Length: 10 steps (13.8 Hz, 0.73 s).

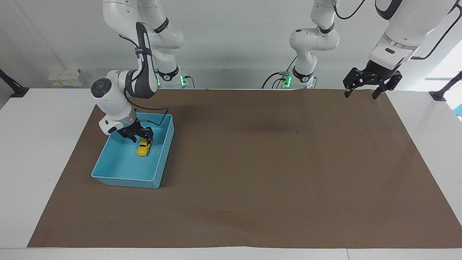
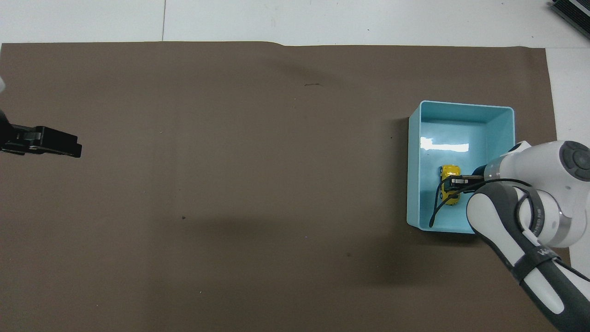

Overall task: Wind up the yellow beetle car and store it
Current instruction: 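Lower the car onto the box floor and open the right gripper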

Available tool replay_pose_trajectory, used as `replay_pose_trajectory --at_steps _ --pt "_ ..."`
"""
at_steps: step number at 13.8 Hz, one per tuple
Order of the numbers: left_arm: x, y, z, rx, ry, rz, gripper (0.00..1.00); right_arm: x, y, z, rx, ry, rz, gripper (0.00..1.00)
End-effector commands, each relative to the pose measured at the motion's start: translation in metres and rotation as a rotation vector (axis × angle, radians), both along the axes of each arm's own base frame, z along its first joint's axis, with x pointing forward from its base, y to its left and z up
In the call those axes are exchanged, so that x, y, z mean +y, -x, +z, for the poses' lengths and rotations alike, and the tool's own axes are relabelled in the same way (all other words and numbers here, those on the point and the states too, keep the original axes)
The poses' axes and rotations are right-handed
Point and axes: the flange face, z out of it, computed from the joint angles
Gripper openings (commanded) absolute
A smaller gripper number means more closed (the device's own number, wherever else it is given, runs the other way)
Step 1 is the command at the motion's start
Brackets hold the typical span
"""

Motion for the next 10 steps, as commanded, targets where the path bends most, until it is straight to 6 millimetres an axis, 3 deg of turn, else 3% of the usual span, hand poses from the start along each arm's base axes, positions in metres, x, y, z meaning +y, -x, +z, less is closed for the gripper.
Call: replay_pose_trajectory --at_steps 1,7,10 --pt "0.005 0.007 0.001 0.0 -0.015 -0.004 1.0 0.002 -0.007 0.022 -0.018 -0.024 0.016 1.0" --pt "0.005 0.007 0.001 0.002 -0.015 -0.002 1.0 0.008 -0.032 0.076 -0.054 0.013 0.021 1.0" --pt "0.005 0.007 0.001 0.0 -0.015 -0.002 1.0 0.031 -0.042 0.105 -0.031 0.124 -0.077 1.0"
